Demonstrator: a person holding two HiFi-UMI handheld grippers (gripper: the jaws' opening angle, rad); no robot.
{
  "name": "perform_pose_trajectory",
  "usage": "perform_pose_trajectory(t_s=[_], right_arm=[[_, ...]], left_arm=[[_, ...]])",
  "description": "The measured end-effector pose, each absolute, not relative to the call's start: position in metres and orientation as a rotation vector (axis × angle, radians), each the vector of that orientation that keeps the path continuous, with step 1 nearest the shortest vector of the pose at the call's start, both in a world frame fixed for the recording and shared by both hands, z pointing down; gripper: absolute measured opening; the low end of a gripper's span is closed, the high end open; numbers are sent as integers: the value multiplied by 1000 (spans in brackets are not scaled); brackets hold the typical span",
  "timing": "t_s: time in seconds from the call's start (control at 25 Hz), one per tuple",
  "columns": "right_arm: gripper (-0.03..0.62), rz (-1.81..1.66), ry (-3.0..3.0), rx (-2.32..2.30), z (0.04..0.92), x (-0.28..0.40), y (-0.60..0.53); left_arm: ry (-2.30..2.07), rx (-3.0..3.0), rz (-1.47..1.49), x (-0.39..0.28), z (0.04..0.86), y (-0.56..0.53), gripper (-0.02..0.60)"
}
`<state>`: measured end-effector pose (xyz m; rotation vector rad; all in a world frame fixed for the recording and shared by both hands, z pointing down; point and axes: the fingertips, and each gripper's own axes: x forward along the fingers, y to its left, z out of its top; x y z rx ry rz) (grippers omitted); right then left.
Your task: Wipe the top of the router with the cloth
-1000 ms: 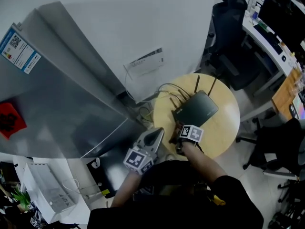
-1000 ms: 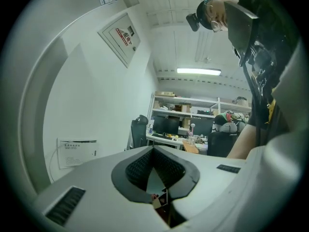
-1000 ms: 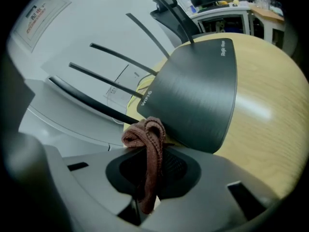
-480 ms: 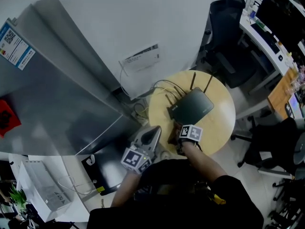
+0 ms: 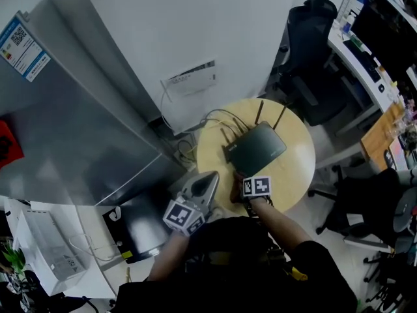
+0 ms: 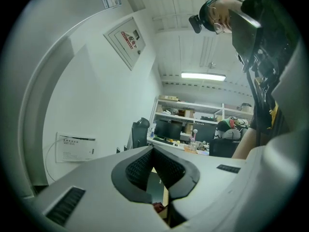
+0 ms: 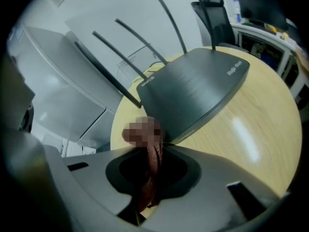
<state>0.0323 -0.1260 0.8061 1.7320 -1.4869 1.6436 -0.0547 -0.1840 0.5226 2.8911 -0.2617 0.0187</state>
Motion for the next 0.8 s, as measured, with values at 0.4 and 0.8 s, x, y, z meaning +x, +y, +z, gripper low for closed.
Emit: perform_pose_trajectory(t_s=[0.4,0.8], right_arm=[[58,1186,-1632,1406,802,56,-104],[59,862,-1647,1247,791,109,-104]], left_arm=[[-381,2893,-20,-25,512,-159,-6],[-519,2862,-15,-11,510,-140,-6]])
